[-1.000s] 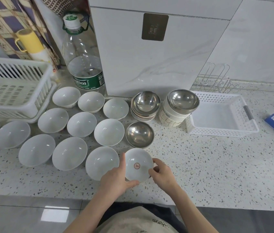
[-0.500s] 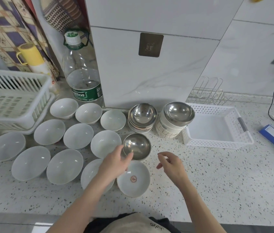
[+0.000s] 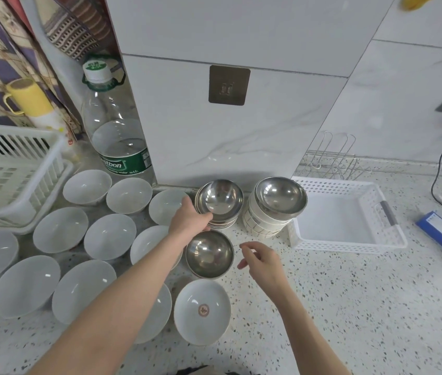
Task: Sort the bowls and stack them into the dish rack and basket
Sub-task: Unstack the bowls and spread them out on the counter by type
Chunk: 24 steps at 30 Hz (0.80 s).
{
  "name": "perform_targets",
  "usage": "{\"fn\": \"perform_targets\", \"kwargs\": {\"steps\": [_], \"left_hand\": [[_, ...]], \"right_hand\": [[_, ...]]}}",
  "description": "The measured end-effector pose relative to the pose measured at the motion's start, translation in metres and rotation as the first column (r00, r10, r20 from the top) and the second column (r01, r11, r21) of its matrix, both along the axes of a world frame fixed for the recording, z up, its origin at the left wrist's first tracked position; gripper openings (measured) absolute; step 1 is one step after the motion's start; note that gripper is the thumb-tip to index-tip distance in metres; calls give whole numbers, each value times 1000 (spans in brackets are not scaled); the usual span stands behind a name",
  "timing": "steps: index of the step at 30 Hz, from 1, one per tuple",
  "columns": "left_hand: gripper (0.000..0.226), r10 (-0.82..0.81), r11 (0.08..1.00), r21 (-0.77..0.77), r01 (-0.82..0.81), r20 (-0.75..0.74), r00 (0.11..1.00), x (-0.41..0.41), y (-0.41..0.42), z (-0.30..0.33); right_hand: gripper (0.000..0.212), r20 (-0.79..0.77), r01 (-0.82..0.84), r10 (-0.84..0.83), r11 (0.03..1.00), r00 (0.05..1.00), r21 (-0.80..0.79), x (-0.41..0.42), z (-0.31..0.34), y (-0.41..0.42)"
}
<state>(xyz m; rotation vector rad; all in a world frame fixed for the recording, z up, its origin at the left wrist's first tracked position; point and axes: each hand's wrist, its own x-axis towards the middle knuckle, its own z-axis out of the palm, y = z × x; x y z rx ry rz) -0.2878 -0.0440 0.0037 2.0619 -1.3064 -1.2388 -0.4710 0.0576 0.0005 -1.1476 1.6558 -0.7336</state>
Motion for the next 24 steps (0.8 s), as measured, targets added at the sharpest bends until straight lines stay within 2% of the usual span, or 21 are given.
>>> {"fn": "perform_targets", "kwargs": {"steps": [4,8,13,18,24], "left_hand": [[70,77,997,-7,-78,-115,990,-1,-4,0],[60,96,993,-55,-109,-198,976,1,-1,9],[63,145,977,-106,-183,-289,946,15,11,17],[50,290,925,-107,-363,-419,861,35,29,25],[25,379,874,-35,-485,-576,724,60,55,22]], "right_hand": [[18,25,41,-41,999,999,0,0,-6,-3],[22,27,82,-82,996,996,-20,3,-7,-10],[30,-58,87,-89,995,994,-46,8,-5,-30],[23,-181,49,-64,995,981,-90,24,0,-57],[33,-299,73,-84,996,951,-46,45,-5,-77]]}}
